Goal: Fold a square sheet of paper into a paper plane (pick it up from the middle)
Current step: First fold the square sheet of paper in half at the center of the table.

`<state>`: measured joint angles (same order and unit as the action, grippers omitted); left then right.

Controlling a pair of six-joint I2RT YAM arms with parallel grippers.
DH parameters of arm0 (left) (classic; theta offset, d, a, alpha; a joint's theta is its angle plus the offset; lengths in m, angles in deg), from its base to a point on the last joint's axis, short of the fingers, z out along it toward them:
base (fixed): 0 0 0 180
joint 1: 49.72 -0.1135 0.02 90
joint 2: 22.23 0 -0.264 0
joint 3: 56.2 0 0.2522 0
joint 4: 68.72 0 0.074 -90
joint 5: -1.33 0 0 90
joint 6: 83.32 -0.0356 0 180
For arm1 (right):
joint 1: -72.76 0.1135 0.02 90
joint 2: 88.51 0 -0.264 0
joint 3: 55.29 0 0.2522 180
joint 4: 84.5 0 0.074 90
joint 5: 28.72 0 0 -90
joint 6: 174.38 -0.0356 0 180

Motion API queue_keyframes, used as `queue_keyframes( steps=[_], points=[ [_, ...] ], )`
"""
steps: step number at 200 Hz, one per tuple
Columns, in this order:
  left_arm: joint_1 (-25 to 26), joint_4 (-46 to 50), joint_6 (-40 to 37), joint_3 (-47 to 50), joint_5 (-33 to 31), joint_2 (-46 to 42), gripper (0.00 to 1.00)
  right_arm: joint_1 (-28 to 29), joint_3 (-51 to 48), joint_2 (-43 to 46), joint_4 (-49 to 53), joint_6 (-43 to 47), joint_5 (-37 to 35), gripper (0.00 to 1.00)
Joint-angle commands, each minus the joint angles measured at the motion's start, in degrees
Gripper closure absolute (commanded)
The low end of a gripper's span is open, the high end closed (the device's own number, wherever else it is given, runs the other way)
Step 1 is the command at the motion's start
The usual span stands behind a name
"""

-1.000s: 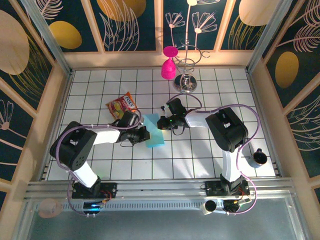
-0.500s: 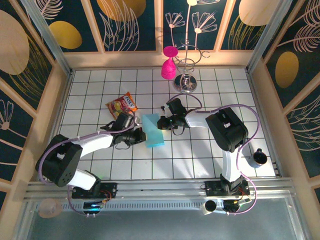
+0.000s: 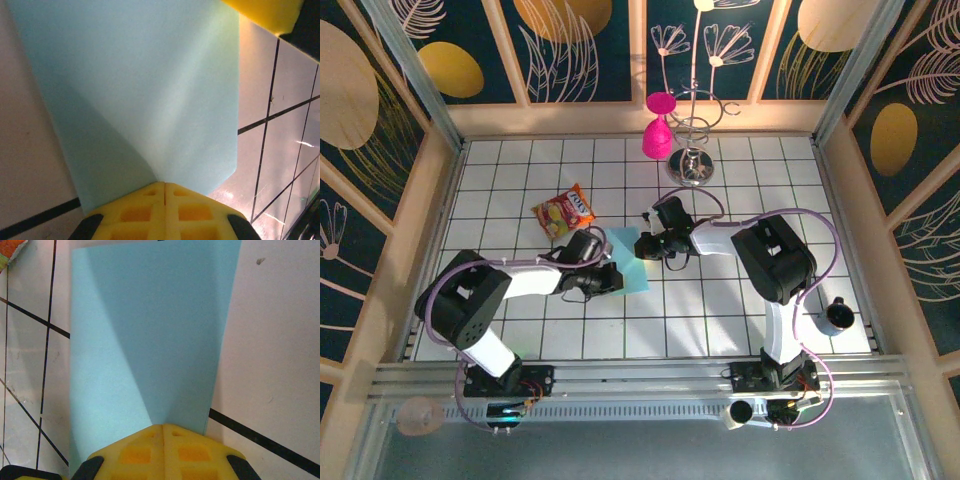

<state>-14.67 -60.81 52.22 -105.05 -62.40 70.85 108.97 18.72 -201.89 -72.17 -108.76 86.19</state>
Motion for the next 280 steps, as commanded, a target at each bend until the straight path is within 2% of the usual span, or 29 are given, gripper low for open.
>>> queue_keyframes(
  steps=[1, 48, 72, 99, 129, 164, 185, 211, 234, 280],
  points=[
    [0.35, 8.64, -1.50, 5.99, -2.50, -0.05, 0.96, -1.36, -5.76, -8.26, 17.91, 0.15, -16.56, 0.98],
    [0.30, 13.41, -0.02, 11.43, -5.43, -8.07, 0.96, -1.45, -6.06, -8.26, 17.17, -0.44, -16.15, 0.98],
    [0.31, 16.01, -0.45, 8.35, -6.66, -11.62, 0.96, -1.31, -6.11, -7.87, 16.48, -0.77, -15.27, 0.98],
    [0.21, 14.25, -0.13, 2.76, -7.39, -14.08, 0.95, -1.27, -5.45, -4.85, 16.16, -1.39, -13.55, 0.98],
    [0.19, 7.57, 2.29, -1.77, -7.97, -12.19, 0.94, -1.23, -2.31, -0.65, 14.75, -3.13, -10.16, 0.98],
    [0.04, 2.98, 4.37, -6.46, -10.70, -6.90, 0.93, -1.47, -0.22, 6.18, 6.32, -8.13, -2.04, 0.97],
    [0.03, 0.76, 5.56, -7.66, -10.74, -4.01, 0.93, -1.71, -1.83, 10.35, 1.46, -11.67, 0.58, 0.91],
    [0.10, -2.12, 7.11, -8.17, -9.42, -1.07, 0.92, -2.43, -6.57, 15.09, 0.34, -15.22, -3.10, 0.79],
    [0.03, -3.11, 7.82, -7.56, -8.78, 0.46, 0.91, -2.94, -11.90, 19.12, -1.02, -17.97, -4.77, 0.73],
    [0.02, -4.41, 9.56, -5.38, -10.00, 1.49, 0.90, -2.36, -17.87, 22.86, -2.19, -21.44, -0.99, 0.62]
  ],
)
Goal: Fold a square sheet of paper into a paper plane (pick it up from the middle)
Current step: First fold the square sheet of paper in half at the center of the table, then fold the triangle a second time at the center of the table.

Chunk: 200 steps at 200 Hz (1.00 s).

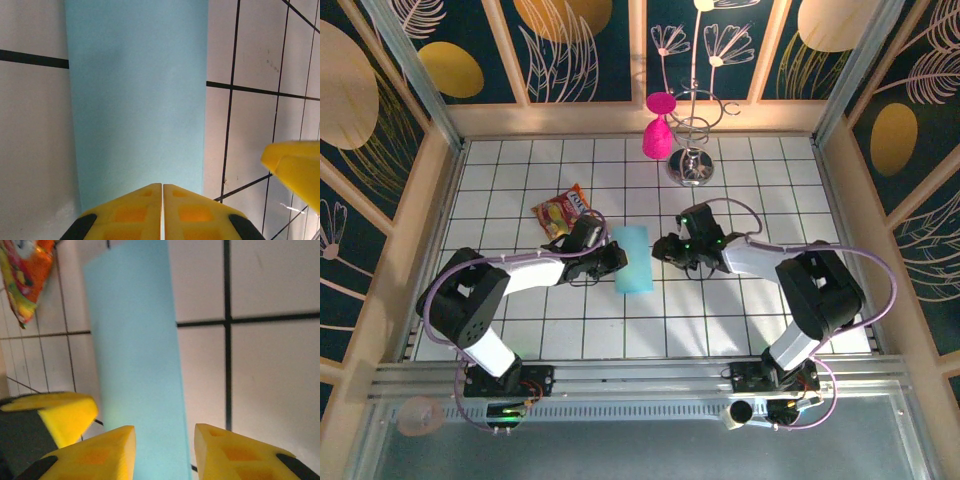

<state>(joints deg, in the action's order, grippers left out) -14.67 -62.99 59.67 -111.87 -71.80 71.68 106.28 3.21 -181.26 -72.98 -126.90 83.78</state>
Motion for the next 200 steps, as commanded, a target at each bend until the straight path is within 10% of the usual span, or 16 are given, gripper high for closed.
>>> queue_keyframes(
  steps=[1, 200],
  points=[
    [0.06, -2.24, 2.15, 1.46, -0.65, 0.66, 0.90, 0.37, -2.49, 2.31, -1.46, -3.41, 1.50, 0.61],
    [0.04, -8.73, 9.25, 7.81, -0.08, 3.34, 0.88, 4.69, -7.01, -2.46, -10.71, -11.04, 11.47, 0.67]
  ],
)
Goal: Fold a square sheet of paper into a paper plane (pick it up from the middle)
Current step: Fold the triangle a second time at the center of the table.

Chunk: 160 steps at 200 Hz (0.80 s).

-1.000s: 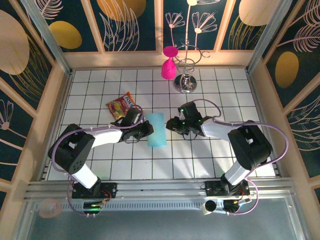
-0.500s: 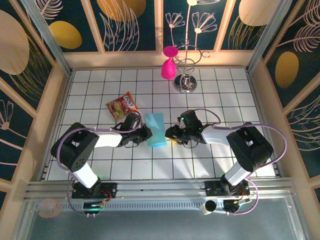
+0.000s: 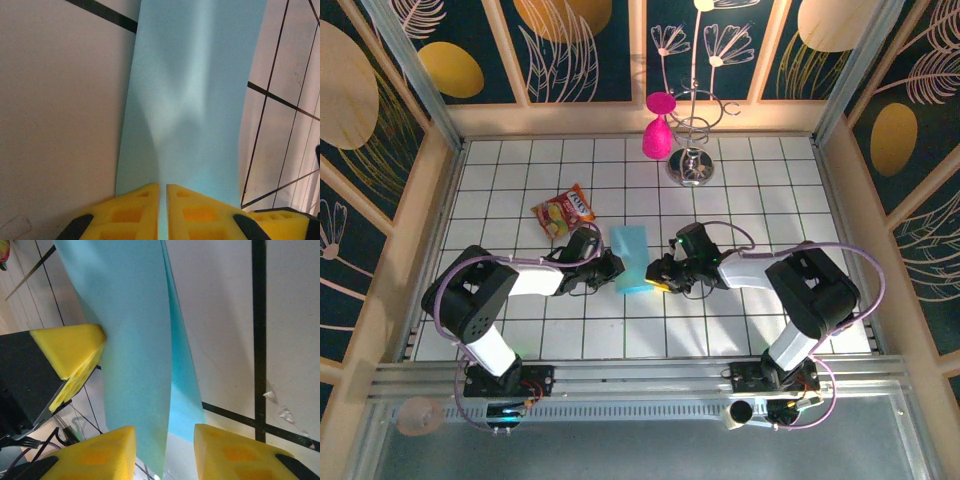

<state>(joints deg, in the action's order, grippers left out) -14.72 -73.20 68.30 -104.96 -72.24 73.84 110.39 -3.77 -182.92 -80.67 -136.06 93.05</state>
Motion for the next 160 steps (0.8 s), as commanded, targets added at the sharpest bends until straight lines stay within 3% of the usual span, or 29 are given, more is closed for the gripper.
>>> queue_keyframes(
  steps=[1, 37, 86, 160],
  points=[
    [0.12, 1.42, 0.61, 0.90, 0.36, 1.16, 0.88, 0.59, -0.13, -0.78, -3.13, -2.00, 2.27, 0.68],
    [0.07, 1.41, 0.35, 0.50, 0.55, 0.18, 0.88, 0.61, -1.55, -0.23, -7.37, -4.64, 2.27, 0.76],
    [0.06, 3.29, -1.77, -2.85, 0.50, -1.98, 0.87, 0.52, -1.62, -0.22, -3.74, -4.38, 0.09, 0.91],
    [-2.83, 5.41, -6.90, -8.68, -0.11, 0.44, 0.85, -0.48, -3.39, 1.62, 0.69, -4.43, -3.63, 0.98]
  ],
)
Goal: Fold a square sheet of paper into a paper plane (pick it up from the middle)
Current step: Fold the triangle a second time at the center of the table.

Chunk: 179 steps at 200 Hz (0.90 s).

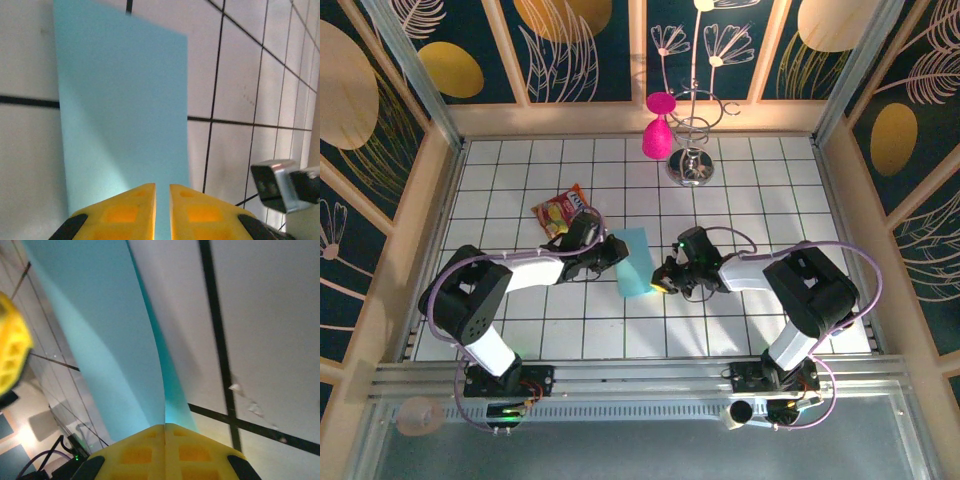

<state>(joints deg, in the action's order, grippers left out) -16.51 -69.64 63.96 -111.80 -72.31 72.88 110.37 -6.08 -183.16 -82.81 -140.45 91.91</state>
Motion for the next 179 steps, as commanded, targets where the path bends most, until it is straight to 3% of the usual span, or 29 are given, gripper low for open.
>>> queue_keyframes(
  steps=[1, 87, 179],
  points=[
    [-1.04, 1.84, -2.62, -1.93, -0.03, 1.57, 0.85, -0.44, -1.07, 1.89, 2.88, -0.02, -2.50, 0.99],
    [-1.11, 2.32, -5.03, -5.36, 3.41, 9.03, 0.86, -0.38, -0.96, 3.61, 5.14, 0.33, -4.46, 1.00],
    [-1.14, 3.05, -6.43, -5.50, 3.39, 10.89, 0.90, 1.07, 4.61, 1.16, -3.49, 1.46, 0.84, 1.00]
  ],
)
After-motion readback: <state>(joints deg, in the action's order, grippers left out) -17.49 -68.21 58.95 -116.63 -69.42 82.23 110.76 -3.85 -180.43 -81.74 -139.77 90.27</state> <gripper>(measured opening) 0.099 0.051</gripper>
